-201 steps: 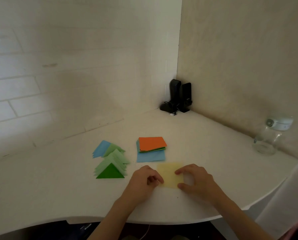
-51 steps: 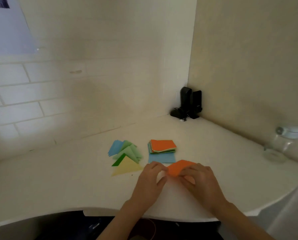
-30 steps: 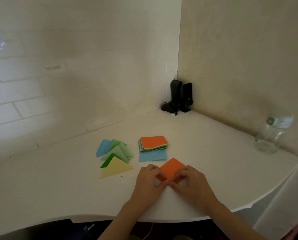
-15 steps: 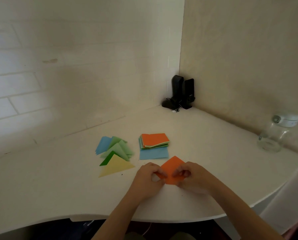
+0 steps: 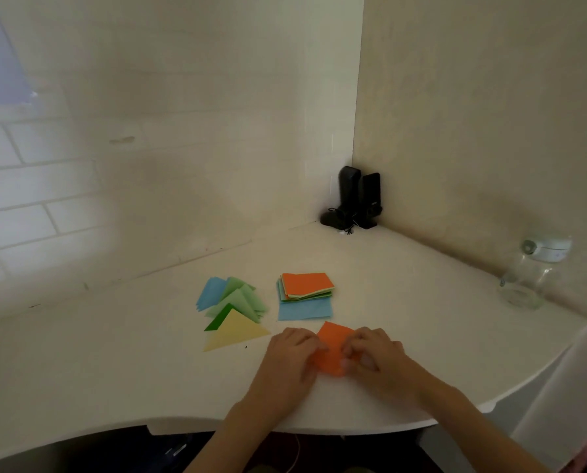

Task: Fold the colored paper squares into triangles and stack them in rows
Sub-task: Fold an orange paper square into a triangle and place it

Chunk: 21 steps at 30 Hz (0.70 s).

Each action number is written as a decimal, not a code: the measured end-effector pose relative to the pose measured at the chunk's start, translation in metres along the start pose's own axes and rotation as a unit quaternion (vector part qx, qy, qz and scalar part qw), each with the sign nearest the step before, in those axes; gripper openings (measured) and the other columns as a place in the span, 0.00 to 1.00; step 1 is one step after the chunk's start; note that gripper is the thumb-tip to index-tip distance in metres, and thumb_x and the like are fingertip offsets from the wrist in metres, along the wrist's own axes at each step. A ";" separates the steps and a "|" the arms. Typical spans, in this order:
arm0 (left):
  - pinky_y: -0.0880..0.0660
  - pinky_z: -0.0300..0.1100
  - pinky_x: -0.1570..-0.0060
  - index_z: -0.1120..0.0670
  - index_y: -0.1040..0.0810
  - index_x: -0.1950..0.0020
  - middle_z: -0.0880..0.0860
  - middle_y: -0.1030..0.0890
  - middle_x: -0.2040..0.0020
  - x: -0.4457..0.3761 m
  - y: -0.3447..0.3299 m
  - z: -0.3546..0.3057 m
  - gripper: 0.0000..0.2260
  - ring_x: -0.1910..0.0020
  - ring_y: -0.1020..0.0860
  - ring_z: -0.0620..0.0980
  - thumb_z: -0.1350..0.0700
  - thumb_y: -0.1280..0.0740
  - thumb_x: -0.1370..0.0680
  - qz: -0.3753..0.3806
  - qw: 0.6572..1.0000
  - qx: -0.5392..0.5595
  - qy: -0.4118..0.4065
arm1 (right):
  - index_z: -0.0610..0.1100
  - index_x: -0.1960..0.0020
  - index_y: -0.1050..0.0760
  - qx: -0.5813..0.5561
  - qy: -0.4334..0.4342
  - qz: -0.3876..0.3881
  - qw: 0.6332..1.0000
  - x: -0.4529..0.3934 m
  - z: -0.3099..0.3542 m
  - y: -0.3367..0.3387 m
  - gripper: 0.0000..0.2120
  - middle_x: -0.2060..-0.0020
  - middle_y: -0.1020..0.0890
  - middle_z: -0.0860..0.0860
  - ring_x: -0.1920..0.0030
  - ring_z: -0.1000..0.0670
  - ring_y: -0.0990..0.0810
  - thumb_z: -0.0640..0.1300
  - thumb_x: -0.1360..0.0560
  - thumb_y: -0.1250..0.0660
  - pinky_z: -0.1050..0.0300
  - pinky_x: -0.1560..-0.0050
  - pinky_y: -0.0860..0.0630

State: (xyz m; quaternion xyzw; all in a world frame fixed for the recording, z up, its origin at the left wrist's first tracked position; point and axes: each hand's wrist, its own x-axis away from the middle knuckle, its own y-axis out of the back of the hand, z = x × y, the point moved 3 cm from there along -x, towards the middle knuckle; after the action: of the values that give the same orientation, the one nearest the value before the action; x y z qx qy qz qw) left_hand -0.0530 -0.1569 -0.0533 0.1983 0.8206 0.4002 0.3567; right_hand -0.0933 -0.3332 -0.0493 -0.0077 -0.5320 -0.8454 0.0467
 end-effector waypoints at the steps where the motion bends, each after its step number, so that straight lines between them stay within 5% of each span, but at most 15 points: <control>1: 0.31 0.41 0.51 0.47 0.22 0.50 0.45 0.22 0.50 0.000 0.002 -0.001 0.12 0.50 0.27 0.45 0.52 0.40 0.30 0.002 1.000 -0.013 -0.011 | 0.61 0.54 0.28 -0.009 0.012 0.000 1.000 0.000 -0.004 0.002 0.27 0.44 0.28 0.58 0.40 0.53 0.33 0.78 0.39 0.51 0.49 0.37 0.38; 3: 0.29 0.43 0.53 0.47 0.21 0.52 0.45 0.21 0.52 0.000 0.004 -0.004 0.10 0.53 0.26 0.46 0.51 0.41 0.28 0.004 0.999 -0.030 -0.020 | 0.62 0.56 0.28 0.004 0.019 0.004 1.000 0.001 -0.007 0.007 0.26 0.43 0.28 0.61 0.41 0.56 0.34 0.76 0.42 0.51 0.52 0.38 0.39; 7: 0.28 0.44 0.53 0.48 0.20 0.52 0.47 0.21 0.53 0.000 0.004 -0.008 0.10 0.54 0.25 0.48 0.50 0.41 0.26 0.003 0.999 -0.030 -0.014 | 0.64 0.60 0.30 -0.015 0.021 -0.032 0.999 0.004 -0.006 0.016 0.08 0.46 0.26 0.61 0.43 0.58 0.31 0.64 0.32 0.33 0.52 0.39 0.38; 10: 0.30 0.41 0.51 0.51 0.20 0.52 0.48 0.21 0.52 0.003 0.002 -0.008 0.07 0.52 0.27 0.46 0.53 0.36 0.25 -0.004 1.000 -0.008 0.007 | 0.63 0.58 0.26 -0.036 0.023 -0.067 0.997 0.009 -0.011 0.013 0.04 0.47 0.25 0.64 0.43 0.60 0.30 0.60 0.29 0.33 0.49 0.37 0.37; 15: 0.32 0.35 0.54 0.51 0.20 0.56 0.45 0.23 0.57 0.004 -0.005 -0.001 0.06 0.56 0.28 0.42 0.50 0.32 0.26 -0.013 0.997 0.015 0.071 | 0.63 0.54 0.22 -0.003 0.045 -0.098 0.994 0.020 -0.017 0.001 0.26 0.47 0.28 0.69 0.42 0.65 0.33 0.75 0.36 0.50 0.53 0.38 0.38; 21: 0.32 0.40 0.50 0.51 0.20 0.56 0.46 0.22 0.54 -0.003 -0.007 0.001 0.11 0.53 0.30 0.45 0.44 0.30 0.29 -0.030 0.993 -0.020 0.110 | 0.62 0.62 0.24 -0.034 -0.010 -0.192 0.981 0.018 -0.010 -0.011 0.20 0.52 0.27 0.67 0.48 0.64 0.31 0.73 0.38 0.46 0.58 0.46 0.42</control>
State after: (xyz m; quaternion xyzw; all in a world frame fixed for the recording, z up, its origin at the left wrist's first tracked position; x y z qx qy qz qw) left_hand -0.0504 -0.1620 -0.0577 0.1215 0.8521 0.4250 0.2803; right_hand -0.1117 -0.3389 -0.0626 0.0844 -0.4946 -0.8563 -0.1227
